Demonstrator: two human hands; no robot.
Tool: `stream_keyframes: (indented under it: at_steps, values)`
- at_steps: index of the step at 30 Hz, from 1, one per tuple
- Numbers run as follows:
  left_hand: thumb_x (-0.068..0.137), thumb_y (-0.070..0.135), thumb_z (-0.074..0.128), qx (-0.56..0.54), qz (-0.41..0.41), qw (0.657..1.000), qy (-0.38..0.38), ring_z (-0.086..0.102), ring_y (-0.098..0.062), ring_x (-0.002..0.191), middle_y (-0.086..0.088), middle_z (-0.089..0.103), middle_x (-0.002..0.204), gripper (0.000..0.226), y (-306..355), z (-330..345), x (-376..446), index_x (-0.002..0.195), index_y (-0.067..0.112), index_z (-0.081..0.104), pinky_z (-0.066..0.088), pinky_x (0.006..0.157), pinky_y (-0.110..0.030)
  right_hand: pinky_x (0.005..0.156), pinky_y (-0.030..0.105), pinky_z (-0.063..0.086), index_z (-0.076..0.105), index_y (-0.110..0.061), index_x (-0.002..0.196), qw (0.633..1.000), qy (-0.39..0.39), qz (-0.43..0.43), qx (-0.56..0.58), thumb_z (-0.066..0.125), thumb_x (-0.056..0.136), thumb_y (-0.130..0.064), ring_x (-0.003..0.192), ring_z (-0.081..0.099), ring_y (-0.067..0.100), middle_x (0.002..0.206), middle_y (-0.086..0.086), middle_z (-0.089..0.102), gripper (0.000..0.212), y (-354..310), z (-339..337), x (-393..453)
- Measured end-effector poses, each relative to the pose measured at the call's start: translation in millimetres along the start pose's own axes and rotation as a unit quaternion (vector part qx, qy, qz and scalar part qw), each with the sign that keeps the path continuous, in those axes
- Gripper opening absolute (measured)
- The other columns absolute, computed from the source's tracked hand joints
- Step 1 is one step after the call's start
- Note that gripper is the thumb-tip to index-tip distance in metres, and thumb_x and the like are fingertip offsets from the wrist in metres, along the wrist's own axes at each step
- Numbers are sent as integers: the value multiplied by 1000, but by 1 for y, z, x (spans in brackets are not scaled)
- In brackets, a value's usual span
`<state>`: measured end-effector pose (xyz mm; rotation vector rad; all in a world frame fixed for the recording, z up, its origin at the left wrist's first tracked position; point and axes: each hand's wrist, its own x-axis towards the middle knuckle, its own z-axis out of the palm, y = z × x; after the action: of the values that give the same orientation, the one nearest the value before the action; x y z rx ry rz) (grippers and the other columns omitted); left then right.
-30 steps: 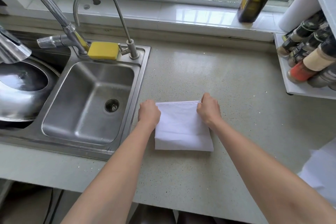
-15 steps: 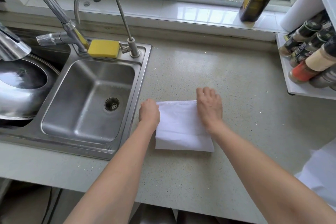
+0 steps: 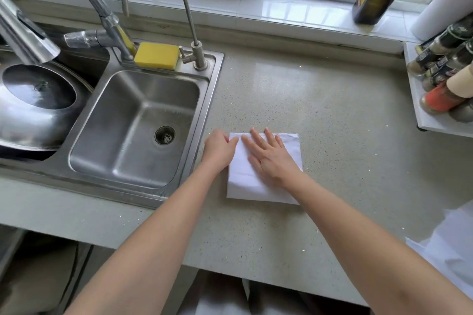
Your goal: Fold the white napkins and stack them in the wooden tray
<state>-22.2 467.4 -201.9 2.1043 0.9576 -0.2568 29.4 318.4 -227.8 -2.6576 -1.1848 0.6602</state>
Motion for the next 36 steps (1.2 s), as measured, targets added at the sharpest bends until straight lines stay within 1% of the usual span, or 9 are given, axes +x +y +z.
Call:
stream_keyframes:
  at_steps: [5,11,15,19,22,24,27,32,36]
  values:
    - [94,35,54,-167,-88,978,-88,63,-25,95,-8,58,110,25,-33,-1,-44,106,13,49,59,72,-39,117,42,-11,-5,-34,152,999,-33,20,-27,24,102,-43,145,-18,26,159,-6,-15,58,-3,-2,1]
    - [85,37,64,26,-38,998,-39,62,-23,89,-2,65,92,22,-62,6,-76,83,22,48,51,81,-37,116,42,-13,-8,-34,151,998,-54,22,-30,24,102,-44,144,-21,25,158,-6,-19,59,-4,-2,0]
    - [81,35,68,100,-17,995,-4,60,-25,94,-4,63,98,29,-55,6,-81,94,17,51,50,77,-36,115,41,-14,-7,-35,151,999,-46,17,-18,24,102,-44,144,-21,24,158,-7,-19,59,-5,-2,1]
    - [92,22,55,234,142,955,118,46,-27,120,-6,48,128,36,-43,12,-77,125,12,44,40,91,-35,115,40,-14,-5,-34,151,999,-37,21,-16,25,102,-44,145,-20,24,158,-6,-17,59,-7,1,2]
    - [100,11,38,247,250,929,114,16,-25,146,-8,26,155,46,-40,21,-58,145,10,33,9,118,-34,116,39,-14,-5,-33,152,999,-27,22,-16,24,102,-43,145,-21,22,158,-7,-18,58,-7,6,2]
    - [104,16,26,298,247,919,73,-4,-19,148,-4,4,161,51,-39,29,-42,153,11,11,-10,117,-32,116,38,-14,-5,-32,152,1000,-12,17,-11,24,102,-41,145,-20,21,158,-8,-17,58,-5,7,3]
    - [105,29,13,340,212,915,51,-12,-17,147,-3,-12,160,54,-44,39,-27,151,11,-8,-15,115,-33,115,33,-14,-6,-26,152,1000,12,9,-17,23,103,-39,146,-17,18,159,-6,-14,58,1,10,1]
    - [91,45,-5,345,215,910,77,-14,-19,147,-5,-15,159,68,-55,49,-25,150,13,-13,-11,118,-40,115,29,-14,-4,-24,151,995,81,42,-47,-3,89,-54,143,-14,9,155,-10,-13,69,35,24,-24]
    - [99,42,11,356,205,908,81,-16,-22,146,-9,-16,159,63,-55,47,-24,151,15,-11,-9,119,-42,116,31,-13,-2,-13,152,977,99,180,-60,18,102,-39,147,-9,18,160,5,-7,60,45,19,-51]
